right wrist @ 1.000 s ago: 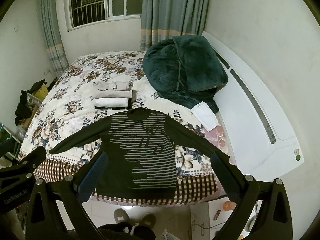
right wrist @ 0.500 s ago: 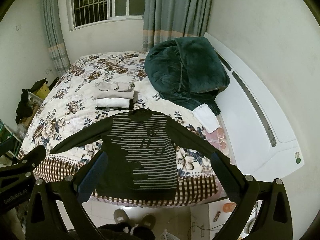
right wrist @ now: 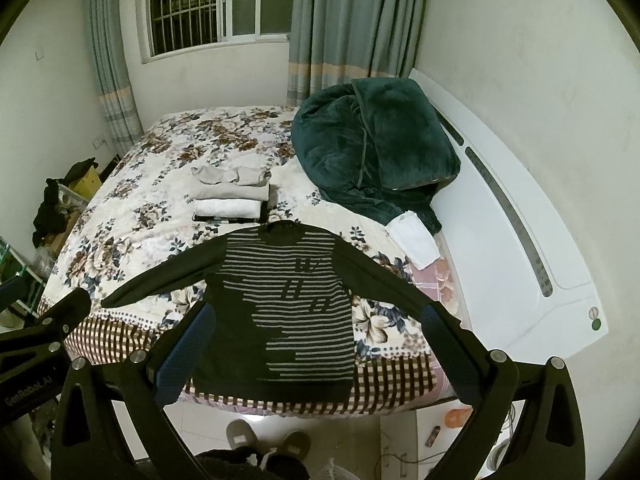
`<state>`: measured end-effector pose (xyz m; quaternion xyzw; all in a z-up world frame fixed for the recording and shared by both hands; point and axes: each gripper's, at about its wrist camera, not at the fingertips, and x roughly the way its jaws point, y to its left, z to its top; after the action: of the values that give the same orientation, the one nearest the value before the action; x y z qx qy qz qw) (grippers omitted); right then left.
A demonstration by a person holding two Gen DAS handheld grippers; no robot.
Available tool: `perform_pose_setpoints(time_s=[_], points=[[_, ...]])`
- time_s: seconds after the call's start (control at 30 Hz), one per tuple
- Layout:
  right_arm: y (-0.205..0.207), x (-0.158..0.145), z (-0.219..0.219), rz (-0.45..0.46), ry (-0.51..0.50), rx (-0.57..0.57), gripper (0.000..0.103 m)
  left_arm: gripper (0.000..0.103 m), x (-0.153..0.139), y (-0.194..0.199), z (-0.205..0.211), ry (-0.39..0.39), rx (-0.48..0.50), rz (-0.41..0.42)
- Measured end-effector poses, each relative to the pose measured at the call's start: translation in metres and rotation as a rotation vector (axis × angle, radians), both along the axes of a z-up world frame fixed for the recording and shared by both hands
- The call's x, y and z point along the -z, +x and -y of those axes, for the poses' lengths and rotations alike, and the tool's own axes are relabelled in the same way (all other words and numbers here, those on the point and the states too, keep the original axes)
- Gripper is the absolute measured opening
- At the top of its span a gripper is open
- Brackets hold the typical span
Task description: Fold small clothes
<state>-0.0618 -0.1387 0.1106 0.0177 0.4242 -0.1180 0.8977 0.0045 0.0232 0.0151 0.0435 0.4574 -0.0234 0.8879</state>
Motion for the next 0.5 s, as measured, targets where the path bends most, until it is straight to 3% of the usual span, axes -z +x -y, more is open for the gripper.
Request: perform_pose_setpoints(time_s=[0.23, 0.37, 0.5], points=[[0.017, 0.02, 0.013, -0.01, 0.053, 0.015, 0.103, 0.103, 0.013, 0.027, -0.012, -0.041, -0.061, 0.021], [0.043, 0.073, 0.032, -0.068, 0.105, 0.03, 0.103, 0.103, 0.052, 0.055, -0.03, 0.006, -0.173, 0.02], [0.078, 0.135, 0.042, -0.155, 0.162, 0.038, 0.103, 0.103, 0.102, 0.085, -0.06, 0.059, -0.282, -0.043]])
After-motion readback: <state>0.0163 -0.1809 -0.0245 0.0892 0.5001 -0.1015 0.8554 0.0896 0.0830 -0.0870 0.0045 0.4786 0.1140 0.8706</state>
